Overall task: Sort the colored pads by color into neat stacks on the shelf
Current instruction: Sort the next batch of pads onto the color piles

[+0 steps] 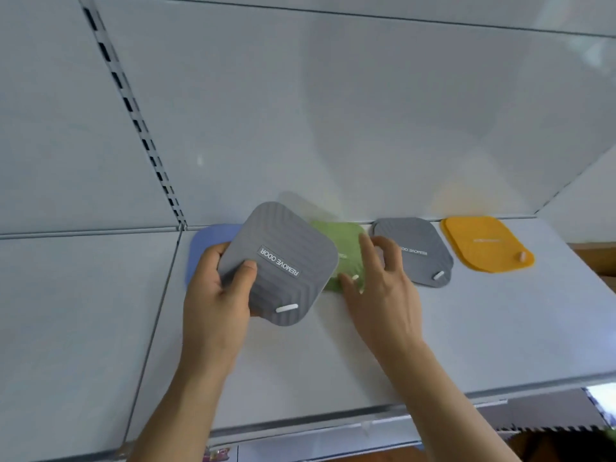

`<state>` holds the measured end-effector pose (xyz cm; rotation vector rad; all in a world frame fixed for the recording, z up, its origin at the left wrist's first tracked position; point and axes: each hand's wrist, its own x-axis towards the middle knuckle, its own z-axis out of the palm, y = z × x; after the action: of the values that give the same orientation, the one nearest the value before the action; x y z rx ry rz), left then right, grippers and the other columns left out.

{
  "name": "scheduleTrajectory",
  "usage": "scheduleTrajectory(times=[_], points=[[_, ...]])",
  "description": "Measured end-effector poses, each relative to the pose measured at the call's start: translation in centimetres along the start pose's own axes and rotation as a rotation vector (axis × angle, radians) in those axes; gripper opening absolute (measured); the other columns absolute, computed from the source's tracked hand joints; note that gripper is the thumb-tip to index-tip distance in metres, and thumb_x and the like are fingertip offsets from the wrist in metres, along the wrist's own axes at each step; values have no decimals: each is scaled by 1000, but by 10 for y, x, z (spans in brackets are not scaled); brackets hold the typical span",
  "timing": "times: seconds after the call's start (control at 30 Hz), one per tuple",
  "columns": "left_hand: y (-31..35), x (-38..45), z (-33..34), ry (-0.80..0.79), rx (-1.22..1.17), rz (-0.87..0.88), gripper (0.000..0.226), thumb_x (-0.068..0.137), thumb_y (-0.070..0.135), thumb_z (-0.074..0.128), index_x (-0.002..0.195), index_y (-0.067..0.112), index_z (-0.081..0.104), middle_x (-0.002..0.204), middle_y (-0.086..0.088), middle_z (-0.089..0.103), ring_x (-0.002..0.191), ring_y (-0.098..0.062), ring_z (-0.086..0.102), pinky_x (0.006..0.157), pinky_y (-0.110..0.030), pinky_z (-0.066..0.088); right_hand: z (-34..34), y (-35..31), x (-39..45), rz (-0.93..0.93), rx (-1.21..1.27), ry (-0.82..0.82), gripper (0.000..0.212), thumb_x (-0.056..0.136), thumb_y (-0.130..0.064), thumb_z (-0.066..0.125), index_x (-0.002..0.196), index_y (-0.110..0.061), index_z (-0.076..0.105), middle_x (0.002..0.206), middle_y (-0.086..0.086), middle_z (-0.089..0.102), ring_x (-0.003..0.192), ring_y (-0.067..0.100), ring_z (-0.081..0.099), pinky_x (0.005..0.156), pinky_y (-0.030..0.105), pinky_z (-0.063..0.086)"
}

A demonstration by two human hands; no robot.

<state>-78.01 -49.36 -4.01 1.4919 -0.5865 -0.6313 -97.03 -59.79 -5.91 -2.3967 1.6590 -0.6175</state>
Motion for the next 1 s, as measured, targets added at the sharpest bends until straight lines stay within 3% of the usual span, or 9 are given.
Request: scheduleTrajectory(times=[0.13,0.2,0.27,0.4,0.6,0.73,0.83,0.9,1.0], points=[[-4,-4,27,-44,-4,-14,21,98,15,64,104,35,68,95,11,75,94,-21,71,66,-49,65,-7,37,-39,-133,29,143,20,93,-30,70,109,-20,75,120,-1,68,94,29,66,73,40,58],[-5,-9,44,-84,-11,-21,21,96,16,63,102,36,68,96,8,75,94,-24,71,65,-47,65,-13,57,-55,-172,27,201,13,94,-24,68,97,-17,78,110,0,73,99,30,64,81,42,56],[-5,-14,64,-102,-11,-15,20,91,20,62,101,36,68,97,5,75,95,-28,72,64,-48,65,-21,78,-65,-130,26,196,15,95,-23,66,96,-15,79,113,2,73,106,31,63,87,44,55],[-3,-21,113,-177,-21,-50,32,98,4,58,116,29,66,103,6,75,97,-21,73,63,-43,65,-35,116,-70,-101,61,163,15,97,-24,64,99,-17,77,121,0,70,115,28,61,90,44,54],[1,-13,189,-173,158,8,28,84,23,58,109,33,64,104,7,73,101,-23,71,75,-57,64,-53,171,-61,-237,236,84,14,98,-20,64,102,-16,77,120,-5,70,114,21,62,92,34,53],[9,4,230,-157,389,87,24,87,22,58,110,31,62,97,9,71,95,-24,69,81,-54,61,-65,202,-51,-340,354,28,15,100,-19,63,105,-17,77,117,-8,70,114,15,62,93,29,52],[5,10,249,-180,769,168,23,95,16,56,117,21,60,97,-4,70,90,-34,64,78,-45,55,-70,212,-45,-363,427,-13,17,101,-20,62,105,-17,77,113,-10,71,112,12,62,92,27,52],[4,6,255,-145,973,228,30,98,16,54,128,19,57,96,-11,71,89,-38,63,76,-45,53,-71,214,-42,-382,472,-38,18,101,-22,60,105,-17,77,112,-10,71,111,12,62,92,27,52],[-3,5,256,-99,1057,276,44,98,13,55,141,20,50,107,-14,71,97,-40,64,78,-45,51,-69,217,-41,-396,517,-63,17,100,-21,61,105,-18,77,111,-11,71,111,12,61,92,27,52]])
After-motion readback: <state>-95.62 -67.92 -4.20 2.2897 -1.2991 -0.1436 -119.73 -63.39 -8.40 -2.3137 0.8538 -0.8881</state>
